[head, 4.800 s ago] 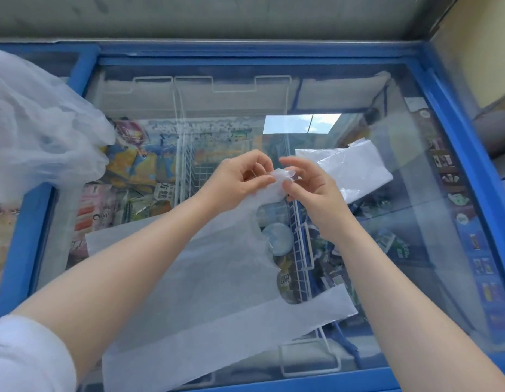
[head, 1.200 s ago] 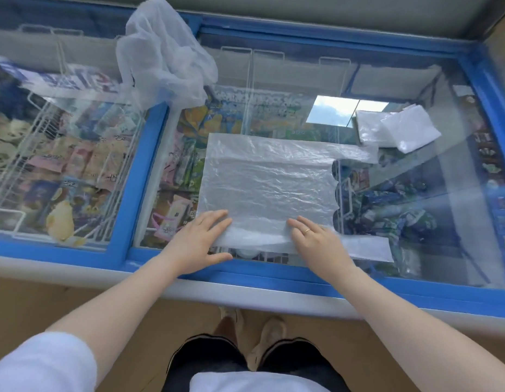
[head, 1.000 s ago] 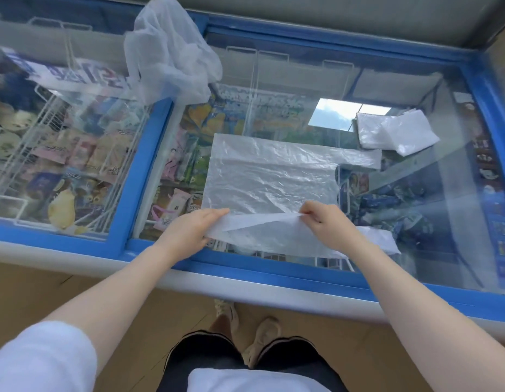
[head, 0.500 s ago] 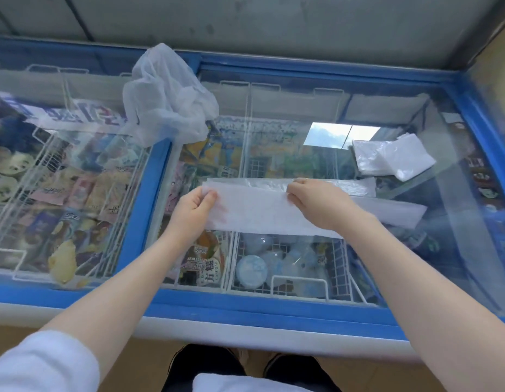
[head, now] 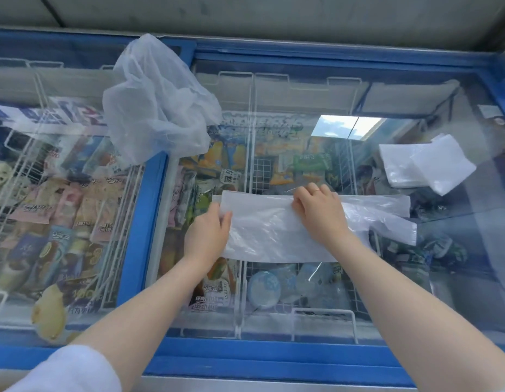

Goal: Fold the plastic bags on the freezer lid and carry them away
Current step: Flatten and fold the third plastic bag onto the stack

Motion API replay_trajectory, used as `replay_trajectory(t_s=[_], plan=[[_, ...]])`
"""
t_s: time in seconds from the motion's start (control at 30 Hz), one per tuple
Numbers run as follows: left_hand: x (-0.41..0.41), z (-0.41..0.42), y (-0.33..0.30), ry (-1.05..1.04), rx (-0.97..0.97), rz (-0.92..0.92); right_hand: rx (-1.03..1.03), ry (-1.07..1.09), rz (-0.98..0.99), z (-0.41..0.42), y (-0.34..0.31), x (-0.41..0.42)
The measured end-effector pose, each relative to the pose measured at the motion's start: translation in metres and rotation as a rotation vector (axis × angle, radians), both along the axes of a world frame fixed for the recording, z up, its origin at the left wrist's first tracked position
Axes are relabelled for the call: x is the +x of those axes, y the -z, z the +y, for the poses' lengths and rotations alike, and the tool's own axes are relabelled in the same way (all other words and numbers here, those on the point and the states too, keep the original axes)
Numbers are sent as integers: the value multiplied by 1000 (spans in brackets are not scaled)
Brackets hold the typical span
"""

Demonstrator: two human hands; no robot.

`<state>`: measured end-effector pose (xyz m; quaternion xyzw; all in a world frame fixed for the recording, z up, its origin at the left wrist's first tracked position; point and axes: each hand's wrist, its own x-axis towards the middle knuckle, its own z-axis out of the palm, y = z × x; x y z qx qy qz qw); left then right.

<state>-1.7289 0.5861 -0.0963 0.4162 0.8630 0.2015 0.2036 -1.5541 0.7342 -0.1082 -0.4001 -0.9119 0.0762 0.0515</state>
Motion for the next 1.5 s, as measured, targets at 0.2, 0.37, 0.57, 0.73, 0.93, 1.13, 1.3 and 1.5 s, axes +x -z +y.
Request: replay_trajectory(t_s=[0.2,0.37,0.57,0.73,0.93,1.13,1.3,1.5], plan=[[6,-7,0,25,32,257,78,-92,-108,5,0,-3],[23,18,12,529,112,418,32,-198,-143,20,-9,-15],[23,24,33,529,-125,365,-50,-144,-140,34,-5,-12],[23,25,31,522,-200,380,12,-164,-57,40,-2,13],[19,24,28,574,-218,346,47,-47,-116,59,-3,50],[20,24,30,534,-243,394,107,16,-29,20,-5,10],[19,22,29,566,-228,390,-136,-181,-129,-38,14,-10],[17,17,29,599,-249,430,-140,4,-207,0,22,43]])
